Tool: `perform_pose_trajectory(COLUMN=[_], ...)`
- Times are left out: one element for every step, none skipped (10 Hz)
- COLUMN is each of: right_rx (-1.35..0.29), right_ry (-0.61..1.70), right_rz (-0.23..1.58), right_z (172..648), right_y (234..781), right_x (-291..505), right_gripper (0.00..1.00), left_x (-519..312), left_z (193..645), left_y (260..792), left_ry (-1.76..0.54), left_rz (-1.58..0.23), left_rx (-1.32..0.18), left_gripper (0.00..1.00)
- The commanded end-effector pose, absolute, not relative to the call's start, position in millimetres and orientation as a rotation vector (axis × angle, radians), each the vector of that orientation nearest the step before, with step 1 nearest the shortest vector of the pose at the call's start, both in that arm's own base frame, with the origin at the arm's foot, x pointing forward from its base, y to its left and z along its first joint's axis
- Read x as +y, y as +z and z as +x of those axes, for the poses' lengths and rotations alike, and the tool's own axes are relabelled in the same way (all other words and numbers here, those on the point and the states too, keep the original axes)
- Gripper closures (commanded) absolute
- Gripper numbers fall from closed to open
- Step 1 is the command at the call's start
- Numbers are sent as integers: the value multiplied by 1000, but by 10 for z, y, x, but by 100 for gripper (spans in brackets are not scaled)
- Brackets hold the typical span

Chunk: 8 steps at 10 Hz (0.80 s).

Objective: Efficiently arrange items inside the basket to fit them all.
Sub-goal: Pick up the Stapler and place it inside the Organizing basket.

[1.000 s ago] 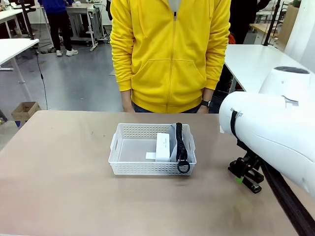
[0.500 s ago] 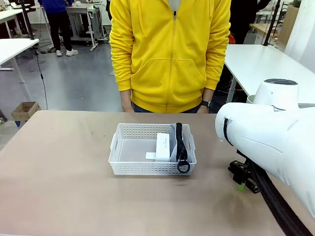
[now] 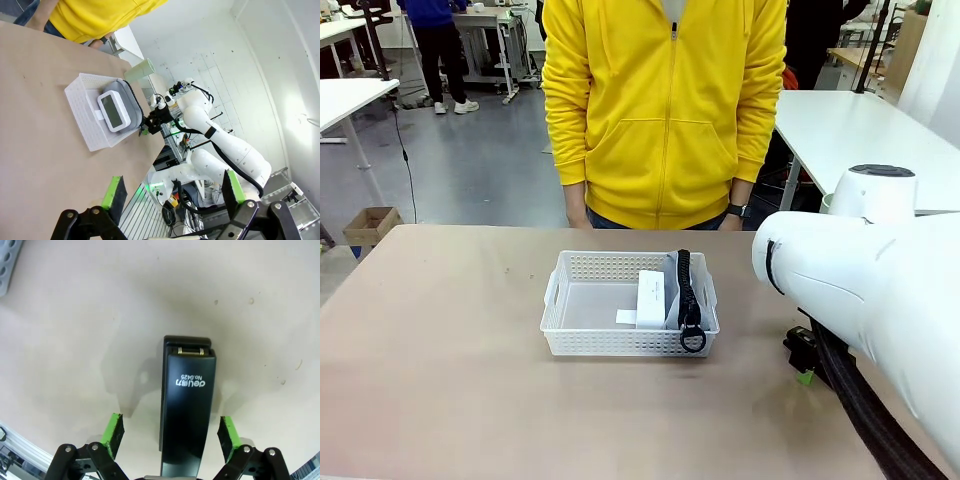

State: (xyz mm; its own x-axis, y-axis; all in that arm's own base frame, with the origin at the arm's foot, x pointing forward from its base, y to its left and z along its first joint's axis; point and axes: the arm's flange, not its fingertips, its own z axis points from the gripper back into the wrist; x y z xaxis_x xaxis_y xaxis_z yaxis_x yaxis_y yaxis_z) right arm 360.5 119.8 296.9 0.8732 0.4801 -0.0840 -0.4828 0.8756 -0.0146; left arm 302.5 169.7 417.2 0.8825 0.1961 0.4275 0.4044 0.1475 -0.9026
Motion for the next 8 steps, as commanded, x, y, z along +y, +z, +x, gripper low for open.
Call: perform_pose_trajectory(right_rx=[38,48,53,57,58,58,53,56], right_ry=[498,495,493,491,491,488,486,484], right_rz=[-33,-32,-31,-41,-46,-45,-41,-40], right_z=[3687,3686,3685,3684,3685,3686,3684,3684], right_y=[2928,2925,2926,2927,2928,2932,2937,2935], right_x=[1219,1215,1214,1219,1225,1223,1221,1217], right_gripper=[39,59,98,100,100,100,95,100], left_x=[1675,1675,1675,1675,1675,1675,1675,1675], left_z=[3009,3009,3009,3009,3009,3009,3009,3009], left_y=[4207,4207,4207,4207,4207,4207,4207,4207], left_ry=[-144,-144,-144,-144,-144,-144,-144,-144], left_rz=[-1434,-1434,-1434,-1434,-1434,-1434,-1434,-1434], left_rx=[-519,-519,-519,-519,-519,-519,-519,-519], left_gripper=[0,0,0,0,0,0,0,0])
